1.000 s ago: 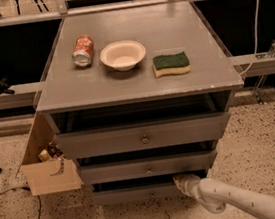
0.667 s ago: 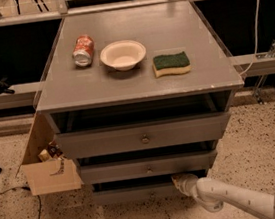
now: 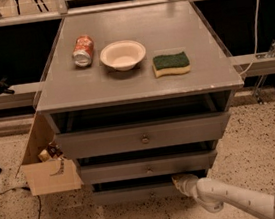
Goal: Open bottom drawer
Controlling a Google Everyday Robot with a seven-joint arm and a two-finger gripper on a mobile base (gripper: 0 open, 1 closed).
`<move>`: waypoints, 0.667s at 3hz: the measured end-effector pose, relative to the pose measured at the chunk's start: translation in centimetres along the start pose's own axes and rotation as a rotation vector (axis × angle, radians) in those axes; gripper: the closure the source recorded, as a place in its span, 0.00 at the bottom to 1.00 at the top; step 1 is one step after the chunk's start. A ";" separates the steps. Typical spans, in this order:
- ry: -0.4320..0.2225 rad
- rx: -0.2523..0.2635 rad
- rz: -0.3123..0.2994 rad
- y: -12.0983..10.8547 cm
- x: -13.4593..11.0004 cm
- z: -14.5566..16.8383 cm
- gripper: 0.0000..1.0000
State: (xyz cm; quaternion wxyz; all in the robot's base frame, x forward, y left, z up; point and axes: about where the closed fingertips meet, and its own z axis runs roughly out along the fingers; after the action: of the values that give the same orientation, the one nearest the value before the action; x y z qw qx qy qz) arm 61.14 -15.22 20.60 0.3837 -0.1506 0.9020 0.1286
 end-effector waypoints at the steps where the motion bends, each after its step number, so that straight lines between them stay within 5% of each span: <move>1: 0.006 -0.012 -0.013 -0.5 0.2 -1.2 0.77; 2: 0.025 -0.052 -0.038 -1.2 0.5 -4.4 0.75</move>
Offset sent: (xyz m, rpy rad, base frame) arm -0.0526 -0.0525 0.0501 0.0039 0.0363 0.1269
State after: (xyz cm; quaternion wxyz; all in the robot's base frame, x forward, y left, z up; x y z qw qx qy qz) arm 58.41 -17.92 23.07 0.3708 -0.1793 0.9000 0.1427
